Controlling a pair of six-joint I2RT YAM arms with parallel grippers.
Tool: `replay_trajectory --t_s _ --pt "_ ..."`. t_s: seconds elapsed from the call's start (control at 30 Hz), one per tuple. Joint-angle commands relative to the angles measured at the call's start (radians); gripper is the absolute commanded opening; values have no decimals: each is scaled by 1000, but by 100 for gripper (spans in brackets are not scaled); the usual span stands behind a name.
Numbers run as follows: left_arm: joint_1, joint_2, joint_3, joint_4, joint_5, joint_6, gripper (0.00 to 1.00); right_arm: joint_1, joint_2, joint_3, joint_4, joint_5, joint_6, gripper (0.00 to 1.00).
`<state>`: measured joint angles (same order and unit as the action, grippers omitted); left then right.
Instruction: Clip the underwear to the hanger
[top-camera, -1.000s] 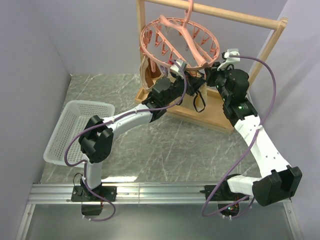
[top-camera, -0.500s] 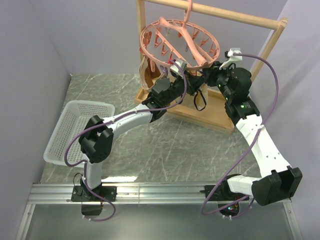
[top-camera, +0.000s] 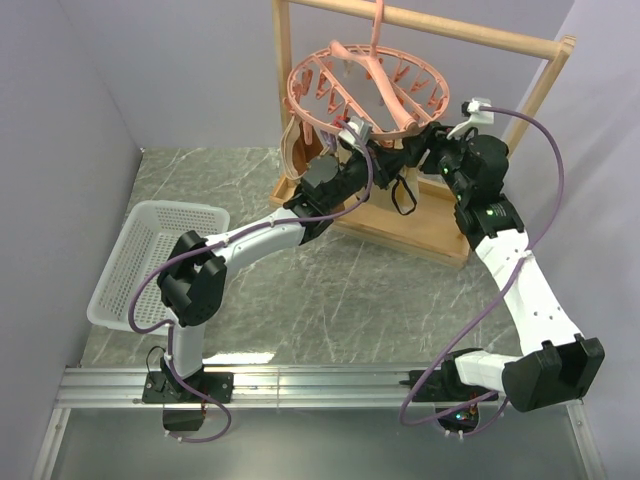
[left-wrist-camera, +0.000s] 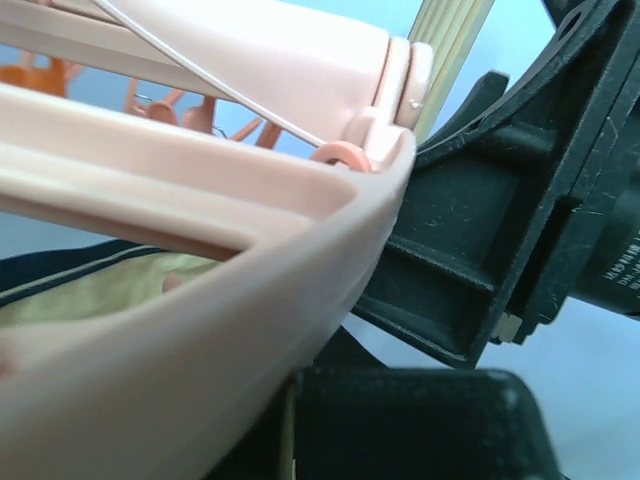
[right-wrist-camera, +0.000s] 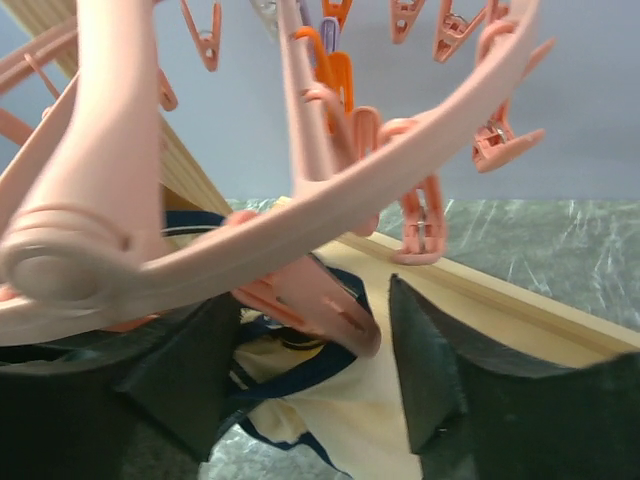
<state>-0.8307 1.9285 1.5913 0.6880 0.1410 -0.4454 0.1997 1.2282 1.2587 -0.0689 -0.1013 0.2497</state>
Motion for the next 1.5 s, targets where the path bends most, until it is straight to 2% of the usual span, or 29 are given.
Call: replay_trajectory --t_s 0.0,0.07,0.17,0.4,0.7,0.83,1.0,1.2,1.47 --pt "8 -100 38 248 3 13 0 -6 -12 -24 -143 8 14 71" --pt "8 -106 26 251 8 13 0 -13 -30 -42 -123 0 23 78" --pt "10 -112 10 251 5 13 0 -19 -59 -70 -89 -18 37 82" --pt "8 -125 -7 249 12 16 0 -28 -84 -93 -60 -78 62 89" --pt "10 -143 -30 248 22 20 1 -49 -121 -113 -12 -133 88 92" --pt "8 -158 -53 246 26 27 18 -52 -134 -111 1 -141 100 93" --pt "12 -189 -96 234 43 36 32 -57 -136 -104 1 -133 94 96" --pt "13 -244 -180 206 74 34 43 -54 -138 -101 -8 -135 71 98" --pt "15 -335 -320 147 97 47 48 -56 -142 -113 -25 -167 23 99"
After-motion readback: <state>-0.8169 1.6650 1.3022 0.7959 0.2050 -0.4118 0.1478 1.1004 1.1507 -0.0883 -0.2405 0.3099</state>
